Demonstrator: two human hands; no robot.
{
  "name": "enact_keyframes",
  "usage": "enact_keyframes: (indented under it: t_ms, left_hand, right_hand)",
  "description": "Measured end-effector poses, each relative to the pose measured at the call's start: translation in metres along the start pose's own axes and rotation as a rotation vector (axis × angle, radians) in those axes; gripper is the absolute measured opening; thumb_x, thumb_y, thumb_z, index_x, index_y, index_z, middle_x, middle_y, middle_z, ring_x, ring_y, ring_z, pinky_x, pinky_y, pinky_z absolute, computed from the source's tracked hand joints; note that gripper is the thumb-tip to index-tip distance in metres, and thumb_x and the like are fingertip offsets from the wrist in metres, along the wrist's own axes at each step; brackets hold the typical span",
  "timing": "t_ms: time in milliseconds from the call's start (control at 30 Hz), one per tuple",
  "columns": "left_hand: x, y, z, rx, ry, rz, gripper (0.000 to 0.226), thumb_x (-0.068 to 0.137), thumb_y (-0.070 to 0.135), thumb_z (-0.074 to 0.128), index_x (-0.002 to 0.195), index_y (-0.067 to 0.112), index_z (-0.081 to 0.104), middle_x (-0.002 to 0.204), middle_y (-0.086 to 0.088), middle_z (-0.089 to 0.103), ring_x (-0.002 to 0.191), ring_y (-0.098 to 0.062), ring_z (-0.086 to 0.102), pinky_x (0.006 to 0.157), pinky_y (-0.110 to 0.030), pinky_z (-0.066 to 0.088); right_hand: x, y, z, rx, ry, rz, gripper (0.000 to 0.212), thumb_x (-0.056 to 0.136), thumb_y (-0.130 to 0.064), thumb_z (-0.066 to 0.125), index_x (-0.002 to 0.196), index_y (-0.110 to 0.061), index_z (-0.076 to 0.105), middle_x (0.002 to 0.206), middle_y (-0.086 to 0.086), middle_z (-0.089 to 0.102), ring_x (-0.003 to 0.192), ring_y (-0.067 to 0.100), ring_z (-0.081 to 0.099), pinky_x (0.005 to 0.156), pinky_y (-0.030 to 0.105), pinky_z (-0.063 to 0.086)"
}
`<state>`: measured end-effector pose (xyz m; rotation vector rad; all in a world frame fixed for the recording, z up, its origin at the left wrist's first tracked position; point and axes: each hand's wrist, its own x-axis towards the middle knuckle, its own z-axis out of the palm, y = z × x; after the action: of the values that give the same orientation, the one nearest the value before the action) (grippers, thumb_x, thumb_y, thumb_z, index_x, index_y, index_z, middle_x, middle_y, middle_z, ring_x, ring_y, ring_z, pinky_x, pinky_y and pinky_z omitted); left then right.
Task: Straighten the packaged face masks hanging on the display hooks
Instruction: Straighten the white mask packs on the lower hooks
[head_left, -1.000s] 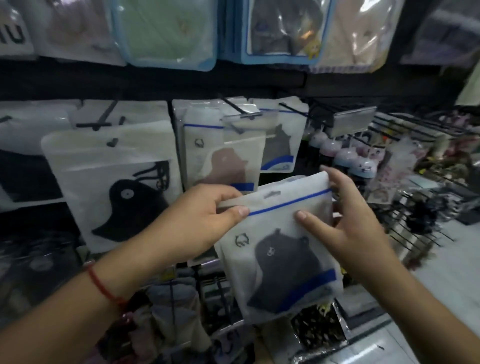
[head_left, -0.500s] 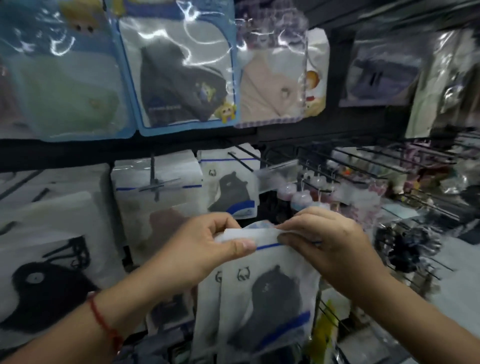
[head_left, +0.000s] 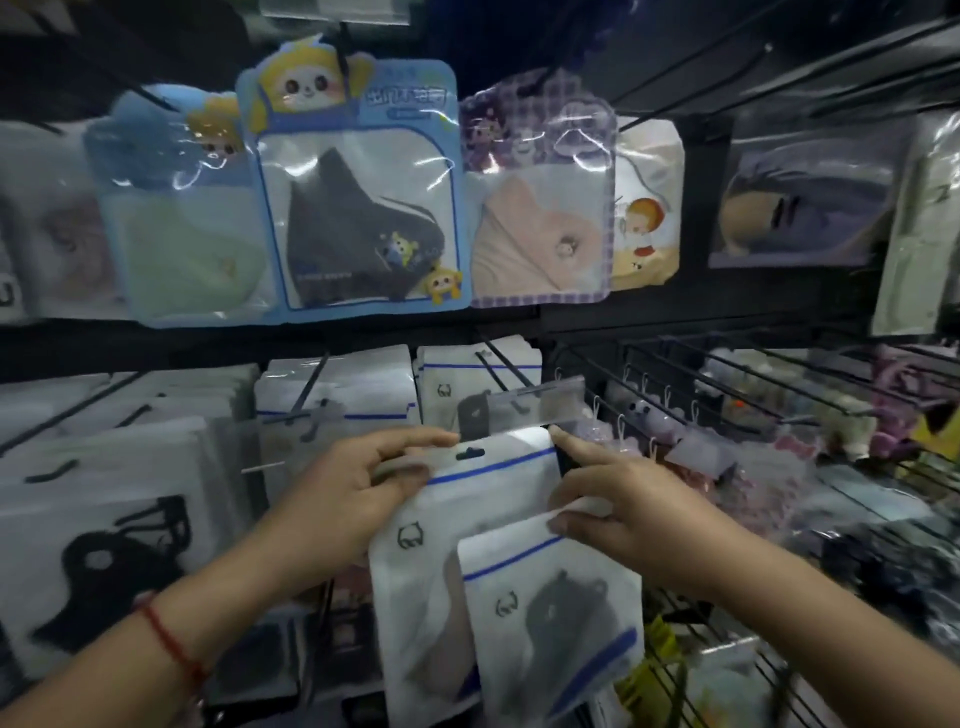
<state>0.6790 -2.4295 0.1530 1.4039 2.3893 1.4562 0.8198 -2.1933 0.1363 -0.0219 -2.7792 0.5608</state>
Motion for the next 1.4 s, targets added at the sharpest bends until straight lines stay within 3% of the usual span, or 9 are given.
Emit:
enact_keyframes:
  t_ms: [100, 233, 467, 567, 633, 900, 1033, 1167, 1400]
  left_hand:
    - [0.001, -0.006, 0.004, 0.08, 0.024, 0.073, 0.04, 0.098, 0.008, 0.059, 0.112, 0.043, 0.071, 0.102, 0.031, 0.068, 0.094, 0.009, 0.063, 0.072, -0.006, 0.044]
    - [0.003, -0.019, 0.015, 0.131, 0.079, 0.164, 0.045, 0.1, 0.003, 0.054, 0.121, 0.04, 0.068, 0.094, 0.006, 0.065, 0.08, -0.019, 0.062, 0.069, -0.038, 0.049]
    - [0.022, -0.012, 0.033, 0.095, 0.118, 0.272, 0.043, 0.099, 0.002, 0.054, 0.122, 0.037, 0.067, 0.106, 0.021, 0.068, 0.091, -0.011, 0.066, 0.076, -0.031, 0.054]
    - [0.032, -0.008, 0.041, 0.16, 0.144, 0.357, 0.04, 0.098, -0.002, 0.054, 0.126, 0.025, 0.068, 0.104, 0.027, 0.063, 0.093, 0.007, 0.06, 0.075, -0.006, 0.043]
    - [0.038, -0.008, 0.045, 0.204, 0.165, 0.397, 0.04, 0.097, -0.004, 0.053, 0.128, 0.017, 0.068, 0.103, 0.027, 0.061, 0.093, 0.01, 0.058, 0.078, -0.002, 0.039]
    - [0.057, -0.027, 0.058, 0.371, 0.234, 0.438, 0.044, 0.095, 0.005, 0.05, 0.131, 0.024, 0.065, 0.105, 0.012, 0.066, 0.091, -0.009, 0.062, 0.075, -0.032, 0.054]
    - [0.069, -0.034, 0.063, 0.582, 0.247, 0.411, 0.046, 0.093, 0.004, 0.054, 0.134, 0.022, 0.062, 0.107, 0.007, 0.064, 0.089, -0.017, 0.062, 0.067, -0.036, 0.054]
    - [0.08, -0.041, 0.064, 0.797, 0.31, 0.527, 0.036, 0.088, 0.005, 0.056, 0.12, 0.013, 0.07, 0.097, -0.001, 0.069, 0.074, -0.021, 0.065, 0.054, -0.028, 0.051]
    - [0.102, -0.061, 0.067, 1.0, 0.394, 0.548, 0.032, 0.082, -0.002, 0.061, 0.109, 0.011, 0.071, 0.089, -0.005, 0.066, 0.075, -0.026, 0.062, 0.048, -0.036, 0.054]
  right_hand:
    - [0.001, 0.008, 0.007, 0.014, 0.07, -0.038, 0.01, 0.09, -0.048, 0.061, 0.095, -0.041, 0.067, 0.156, -0.028, 0.01, 0.144, -0.004, 0.018, 0.112, 0.024, 0.03]
    - [-0.004, 0.009, 0.01, -0.128, 0.167, -0.22, 0.024, 0.09, -0.053, 0.052, 0.099, -0.035, 0.068, 0.155, -0.022, 0.009, 0.144, -0.009, -0.003, 0.118, 0.03, 0.021]
    - [0.003, 0.006, -0.009, -0.445, 0.231, -0.411, 0.023, 0.095, -0.043, 0.05, 0.09, -0.027, 0.066, 0.162, 0.007, 0.02, 0.15, 0.026, 0.013, 0.12, 0.039, 0.019]
    - [0.01, 0.007, -0.018, -0.579, 0.219, -0.446, 0.019, 0.09, -0.039, 0.058, 0.086, -0.024, 0.069, 0.159, 0.012, 0.026, 0.148, 0.032, 0.02, 0.12, 0.046, 0.021]
    - [0.013, 0.008, -0.024, -0.627, 0.207, -0.453, 0.023, 0.09, -0.038, 0.055, 0.086, -0.021, 0.07, 0.157, 0.013, 0.03, 0.147, 0.034, 0.022, 0.119, 0.046, 0.02]
    - [0.015, 0.017, -0.023, -0.683, 0.222, -0.467, 0.018, 0.088, -0.036, 0.06, 0.083, -0.022, 0.07, 0.16, 0.009, 0.023, 0.148, 0.031, 0.02, 0.118, 0.043, 0.017]
    - [0.016, 0.018, -0.021, -0.679, 0.242, -0.476, 0.019, 0.088, -0.037, 0.059, 0.083, -0.021, 0.07, 0.159, 0.01, 0.026, 0.148, 0.03, 0.021, 0.118, 0.044, 0.016]
    - [0.018, 0.02, -0.019, -0.701, 0.251, -0.475, 0.022, 0.089, -0.038, 0.056, 0.084, -0.021, 0.07, 0.16, 0.01, 0.023, 0.149, 0.028, 0.015, 0.12, 0.042, 0.013]
    - [0.019, 0.025, -0.018, -0.719, 0.25, -0.48, 0.021, 0.089, -0.039, 0.057, 0.083, -0.023, 0.07, 0.161, 0.009, 0.021, 0.15, 0.027, 0.012, 0.121, 0.042, 0.011]
